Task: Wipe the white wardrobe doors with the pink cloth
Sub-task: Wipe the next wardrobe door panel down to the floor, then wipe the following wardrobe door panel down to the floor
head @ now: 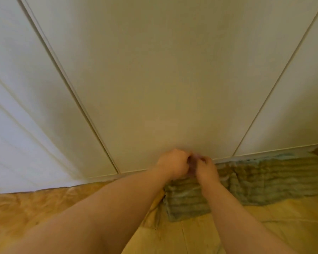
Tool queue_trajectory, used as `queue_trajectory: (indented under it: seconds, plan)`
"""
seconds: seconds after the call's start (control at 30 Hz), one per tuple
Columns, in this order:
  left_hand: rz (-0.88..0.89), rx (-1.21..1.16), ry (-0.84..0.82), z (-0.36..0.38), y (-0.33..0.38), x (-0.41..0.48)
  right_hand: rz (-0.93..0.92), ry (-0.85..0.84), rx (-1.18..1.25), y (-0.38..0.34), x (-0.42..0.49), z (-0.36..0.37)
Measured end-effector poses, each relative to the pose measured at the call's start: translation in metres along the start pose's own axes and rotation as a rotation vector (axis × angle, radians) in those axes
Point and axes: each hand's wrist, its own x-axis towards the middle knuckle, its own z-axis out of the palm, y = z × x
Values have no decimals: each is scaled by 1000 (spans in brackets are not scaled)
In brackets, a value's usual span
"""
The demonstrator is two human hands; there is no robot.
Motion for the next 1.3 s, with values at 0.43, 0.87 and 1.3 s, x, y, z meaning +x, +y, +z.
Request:
queue_trajectory:
  seconds: [0.43,0.87,1.3]
  plan:
    - [-326,-325,-119,-124,59,-44,412,-139,293,-142,-96,-46]
    - [-292,-391,-124,-458,206,-120,469,-214,463,-434,-260,-184]
    - [9,-557,279,-796,335,-207,-207,-405,545,-718,-389,-320]
